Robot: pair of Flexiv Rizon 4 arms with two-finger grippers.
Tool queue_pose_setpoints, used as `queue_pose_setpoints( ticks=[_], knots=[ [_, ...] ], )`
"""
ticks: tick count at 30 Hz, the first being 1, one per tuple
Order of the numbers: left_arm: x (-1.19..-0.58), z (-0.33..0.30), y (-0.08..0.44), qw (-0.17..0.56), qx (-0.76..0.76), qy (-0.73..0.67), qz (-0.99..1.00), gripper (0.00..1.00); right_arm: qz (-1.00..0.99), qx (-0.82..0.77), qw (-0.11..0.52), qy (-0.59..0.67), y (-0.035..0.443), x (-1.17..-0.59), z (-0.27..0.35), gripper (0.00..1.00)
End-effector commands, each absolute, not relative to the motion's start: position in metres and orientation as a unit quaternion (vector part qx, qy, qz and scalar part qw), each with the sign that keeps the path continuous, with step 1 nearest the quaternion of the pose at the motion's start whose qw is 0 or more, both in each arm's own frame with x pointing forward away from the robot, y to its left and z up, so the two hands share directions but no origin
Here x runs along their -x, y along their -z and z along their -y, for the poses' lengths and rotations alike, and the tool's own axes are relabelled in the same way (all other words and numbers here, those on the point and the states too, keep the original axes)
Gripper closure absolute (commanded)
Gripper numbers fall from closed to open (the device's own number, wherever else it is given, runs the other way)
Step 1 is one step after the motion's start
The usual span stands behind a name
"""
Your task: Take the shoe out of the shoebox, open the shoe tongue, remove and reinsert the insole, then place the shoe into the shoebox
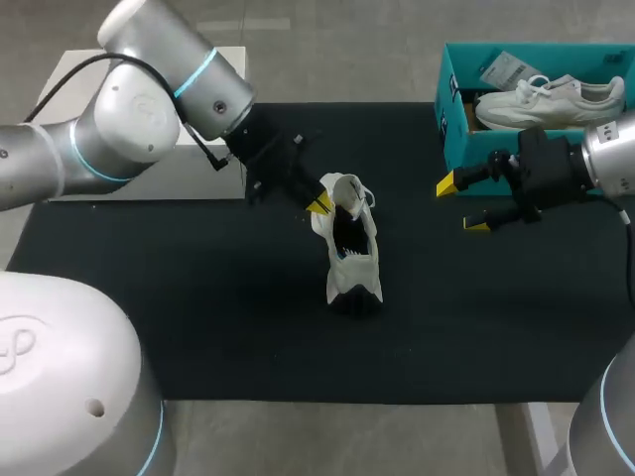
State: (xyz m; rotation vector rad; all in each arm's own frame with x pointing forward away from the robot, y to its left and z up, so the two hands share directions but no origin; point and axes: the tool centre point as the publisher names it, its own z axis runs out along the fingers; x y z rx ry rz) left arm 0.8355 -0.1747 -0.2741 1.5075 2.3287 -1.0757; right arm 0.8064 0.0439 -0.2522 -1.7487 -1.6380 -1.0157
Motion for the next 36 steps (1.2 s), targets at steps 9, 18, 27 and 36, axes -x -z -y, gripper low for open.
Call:
queue_pose_setpoints(
  ticks=[9,18,27,36],
  knots=[
    [-0.857,0.193,0.295,0.052,-0.648,0.173,-0.74,1.0,0.606,0.649,0.265,0.375,0.252,-0.806,-0.045,0.0],
    [-0.865,0.209,0.321,0.029,-0.653,0.141,-0.743,1.0,0.606,0.649,0.265,0.375,0.252,-0.806,-0.045,0.0],
    [-0.858,0.213,0.34,-0.01,-0.671,0.176,-0.72,1.0,0.606,0.649,0.265,0.375,0.252,-0.806,-0.045,0.0],
    [-0.859,0.217,0.367,-0.028,-0.679,0.174,-0.713,1.0,0.606,0.649,0.265,0.375,0.252,-0.806,-0.045,0.0]
  ],
)
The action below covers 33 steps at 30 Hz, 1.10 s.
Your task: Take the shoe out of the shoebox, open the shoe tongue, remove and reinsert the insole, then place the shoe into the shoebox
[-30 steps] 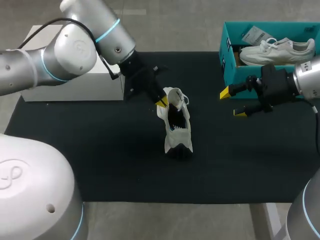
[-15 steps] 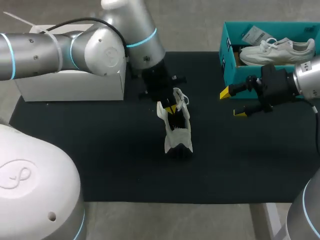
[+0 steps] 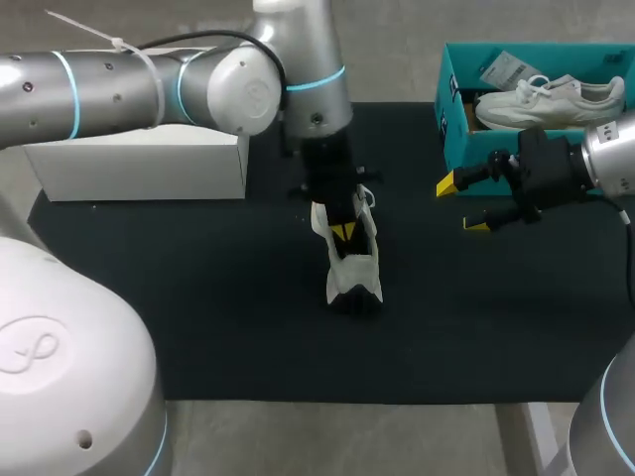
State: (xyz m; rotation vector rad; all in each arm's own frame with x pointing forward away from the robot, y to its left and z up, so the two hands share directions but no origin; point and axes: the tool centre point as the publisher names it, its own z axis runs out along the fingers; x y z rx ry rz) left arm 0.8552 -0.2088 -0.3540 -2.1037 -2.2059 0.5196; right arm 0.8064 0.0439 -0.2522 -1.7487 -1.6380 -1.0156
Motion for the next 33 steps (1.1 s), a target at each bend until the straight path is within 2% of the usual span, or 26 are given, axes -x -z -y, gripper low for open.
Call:
queue_pose_setpoints(
  ticks=[1,7,23,33],
  knots=[
    [-0.858,0.217,0.369,0.031,0.681,-0.175,0.711,1.0,0.606,0.649,0.265,0.375,0.252,-0.806,-0.045,0.0],
    [-0.85,0.214,0.384,0.048,0.697,-0.159,0.698,1.0,0.606,0.649,0.265,0.375,0.252,-0.806,-0.045,0.0],
    [-0.837,0.215,0.42,0.023,0.711,-0.121,0.693,1.0,0.606,0.649,0.265,0.375,0.252,-0.806,-0.045,0.0],
    [-0.84,0.209,0.375,-0.004,0.713,-0.116,0.692,1.0,0.606,0.649,0.265,0.375,0.252,-0.806,-0.045,0.0]
  ],
)
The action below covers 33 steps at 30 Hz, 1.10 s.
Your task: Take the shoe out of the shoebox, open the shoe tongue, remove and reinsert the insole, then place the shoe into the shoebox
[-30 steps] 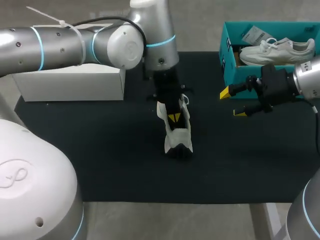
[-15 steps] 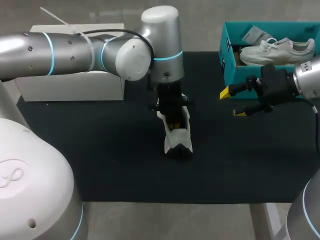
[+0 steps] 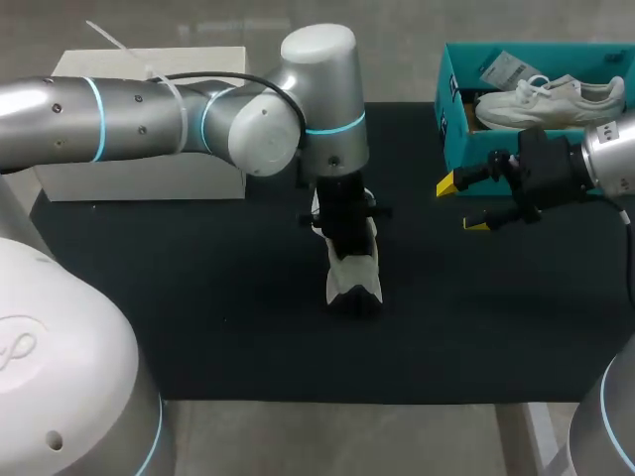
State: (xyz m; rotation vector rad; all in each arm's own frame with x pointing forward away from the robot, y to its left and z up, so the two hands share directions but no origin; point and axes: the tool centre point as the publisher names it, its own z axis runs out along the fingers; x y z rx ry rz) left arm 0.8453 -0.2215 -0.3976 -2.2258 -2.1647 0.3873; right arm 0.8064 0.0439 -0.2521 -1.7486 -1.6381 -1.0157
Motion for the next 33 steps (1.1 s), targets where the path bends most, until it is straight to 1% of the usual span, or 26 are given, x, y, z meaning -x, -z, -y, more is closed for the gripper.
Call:
queue_pose_setpoints(
  ticks=[1,4,8,17,21,29,33],
  knots=[
    [-0.84,0.209,0.373,-0.004,0.713,-0.116,0.692,1.0,0.606,0.649,0.265,0.375,0.252,-0.806,-0.045,0.0],
    [-0.836,0.209,0.375,0.008,0.719,-0.118,0.684,1.0,0.606,0.649,0.265,0.375,0.252,-0.806,-0.045,0.0],
    [-0.827,0.211,0.39,0.02,0.72,-0.122,0.683,1.0,0.606,0.649,0.265,0.375,0.252,-0.806,-0.045,0.0],
    [-0.82,0.222,0.42,0.021,0.712,-0.132,0.689,1.0,0.606,0.649,0.265,0.375,0.252,-0.806,-0.045,0.0],
    [-0.82,0.225,0.426,0.016,0.707,-0.133,0.694,1.0,0.606,0.649,0.265,0.375,0.252,-0.806,-0.045,0.0],
    [-0.821,0.217,0.38,0.004,0.721,-0.139,0.679,1.0,0.606,0.649,0.265,0.375,0.252,-0.806,-0.045,0.0],
    [-0.818,0.22,0.369,0.001,0.723,-0.158,0.673,1.0,0.606,0.649,0.265,0.375,0.252,-0.806,-0.045,0.0]
  ],
)
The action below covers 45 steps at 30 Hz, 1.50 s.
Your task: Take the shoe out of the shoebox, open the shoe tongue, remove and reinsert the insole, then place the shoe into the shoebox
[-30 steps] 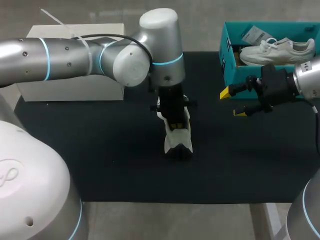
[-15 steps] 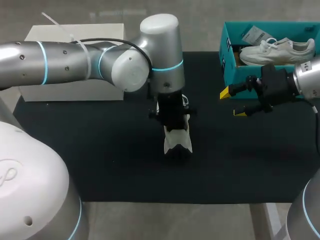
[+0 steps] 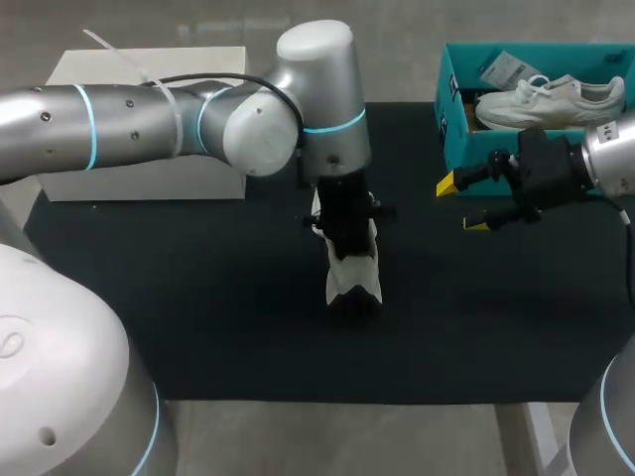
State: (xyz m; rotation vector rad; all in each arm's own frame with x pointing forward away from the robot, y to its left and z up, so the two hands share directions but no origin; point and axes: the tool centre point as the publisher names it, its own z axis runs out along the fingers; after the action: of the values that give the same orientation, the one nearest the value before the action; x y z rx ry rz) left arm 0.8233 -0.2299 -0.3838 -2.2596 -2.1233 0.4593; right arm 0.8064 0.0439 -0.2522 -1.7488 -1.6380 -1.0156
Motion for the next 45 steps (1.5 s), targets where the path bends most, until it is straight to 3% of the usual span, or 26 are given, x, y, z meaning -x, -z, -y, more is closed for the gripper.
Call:
queue_pose_setpoints(
  ticks=[1,6,21,31,45],
  knots=[
    [-0.816,0.221,0.37,0.006,0.724,-0.164,0.67,1.0,0.606,0.649,0.265,0.375,0.252,-0.806,-0.045,0.0],
    [-0.805,0.225,0.386,0.039,0.738,-0.185,0.648,1.0,0.606,0.649,0.265,0.375,0.252,-0.806,-0.045,0.0],
    [-0.804,0.236,0.422,0.046,0.739,-0.181,0.647,1.0,0.606,0.649,0.265,0.375,0.252,-0.806,-0.045,0.0],
    [-0.83,0.219,0.384,-0.03,0.758,-0.089,0.645,1.0,0.606,0.649,0.265,0.375,0.252,-0.806,-0.045,0.0],
    [-0.85,0.228,0.431,-0.024,0.721,-0.065,0.689,1.0,0.606,0.649,0.265,0.375,0.252,-0.806,-0.045,0.0]
  ],
)
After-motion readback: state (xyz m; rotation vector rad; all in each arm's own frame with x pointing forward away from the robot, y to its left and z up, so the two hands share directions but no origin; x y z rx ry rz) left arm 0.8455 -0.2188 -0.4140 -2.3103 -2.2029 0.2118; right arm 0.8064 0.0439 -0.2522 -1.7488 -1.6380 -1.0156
